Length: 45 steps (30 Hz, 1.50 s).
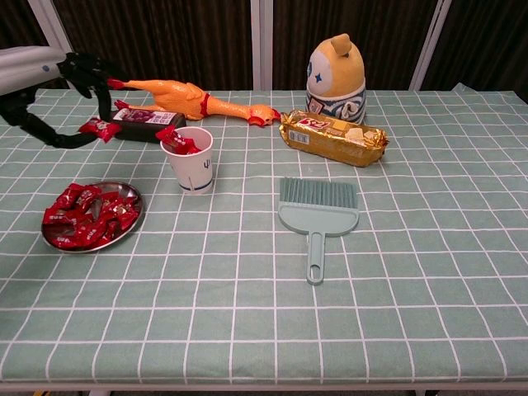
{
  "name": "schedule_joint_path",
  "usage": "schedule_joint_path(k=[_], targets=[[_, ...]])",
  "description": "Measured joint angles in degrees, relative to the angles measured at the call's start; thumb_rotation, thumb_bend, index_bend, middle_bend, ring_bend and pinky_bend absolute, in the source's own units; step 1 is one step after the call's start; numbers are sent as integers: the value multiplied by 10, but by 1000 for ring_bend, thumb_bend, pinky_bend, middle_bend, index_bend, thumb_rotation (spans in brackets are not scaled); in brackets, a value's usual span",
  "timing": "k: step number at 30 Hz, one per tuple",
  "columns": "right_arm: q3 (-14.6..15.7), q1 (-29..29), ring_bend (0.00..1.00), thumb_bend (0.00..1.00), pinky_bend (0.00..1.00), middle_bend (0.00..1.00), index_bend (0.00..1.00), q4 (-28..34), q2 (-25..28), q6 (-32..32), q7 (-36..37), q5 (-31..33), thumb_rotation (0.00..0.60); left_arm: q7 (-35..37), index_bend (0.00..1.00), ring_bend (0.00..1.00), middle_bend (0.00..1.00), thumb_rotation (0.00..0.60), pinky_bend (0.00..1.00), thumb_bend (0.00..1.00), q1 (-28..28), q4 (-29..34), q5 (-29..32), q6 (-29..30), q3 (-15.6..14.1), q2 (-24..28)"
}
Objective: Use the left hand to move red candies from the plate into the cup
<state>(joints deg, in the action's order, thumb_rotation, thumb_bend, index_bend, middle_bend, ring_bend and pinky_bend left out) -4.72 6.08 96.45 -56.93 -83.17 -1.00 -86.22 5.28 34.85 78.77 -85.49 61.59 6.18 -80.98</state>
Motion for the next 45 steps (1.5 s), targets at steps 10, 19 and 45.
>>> schedule_joint_path(k=[10, 19, 45], targets=[[6, 0, 0, 214, 0, 232, 92, 15, 10, -4, -23, -15, 600, -39, 601, 109, 238, 600, 271, 389, 71, -11, 34, -60, 44, -48], [2, 0, 0, 214, 0, 232, 91, 12, 9, -8, -17, -7, 600, -95, 582, 109, 237, 600, 268, 391, 120, -37, 91, -117, 66, -84], [1, -3, 0, 214, 29, 238, 91, -6, 9, -18, 17, -12, 600, -150, 375, 109, 220, 600, 268, 357, 81, 48, 152, -70, 45, -18]])
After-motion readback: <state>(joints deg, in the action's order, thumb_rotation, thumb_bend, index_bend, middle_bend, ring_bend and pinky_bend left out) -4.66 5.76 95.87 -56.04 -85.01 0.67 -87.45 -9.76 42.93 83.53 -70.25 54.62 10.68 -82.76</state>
